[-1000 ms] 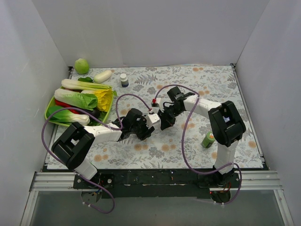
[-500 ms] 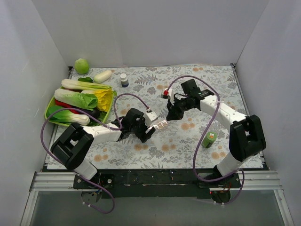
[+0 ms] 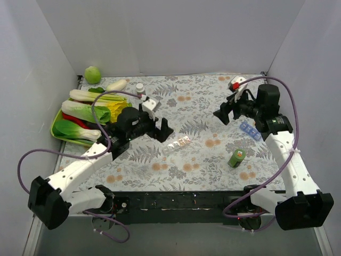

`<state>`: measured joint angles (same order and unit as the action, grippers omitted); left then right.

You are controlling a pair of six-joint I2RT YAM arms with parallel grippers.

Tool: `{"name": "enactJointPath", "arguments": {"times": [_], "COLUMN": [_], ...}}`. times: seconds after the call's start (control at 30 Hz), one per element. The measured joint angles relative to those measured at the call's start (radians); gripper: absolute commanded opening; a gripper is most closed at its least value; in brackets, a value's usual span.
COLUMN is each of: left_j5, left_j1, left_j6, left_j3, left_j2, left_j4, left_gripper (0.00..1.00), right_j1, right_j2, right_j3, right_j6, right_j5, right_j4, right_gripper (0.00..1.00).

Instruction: Sort the pills into containers

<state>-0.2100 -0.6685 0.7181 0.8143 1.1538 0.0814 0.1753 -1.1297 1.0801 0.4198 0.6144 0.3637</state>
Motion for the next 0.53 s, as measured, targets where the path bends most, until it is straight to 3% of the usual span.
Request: {"name": "enactJointPath", "arguments": {"times": [0.17, 0.33, 0.53], "left_j5": [0.003, 0.051, 0.099], "left_j1": [0.044, 0.045, 0.045], "left_j6": [0.148, 0.236, 0.28], "left_j3": [0.149, 0.161, 0.152], "left_j2": [-0.158, -0.338, -0.439], "left_j4": [0.108, 0.175, 0.219], "left_gripper": [0.98, 0.98, 0.98], "right_j1": [-0.051, -0.051, -0.052], "right_j2": [0.055, 0.082, 0.13], "right_j3": [0.055, 0.118, 0.141], "right_j6": [-0.187, -0.321, -0.365], "right_j5": [-0.146, -0.293, -0.403], "right_j4": [-0.05, -0.042, -0.026], "right_gripper": [0.98, 0.98, 0.98]}}
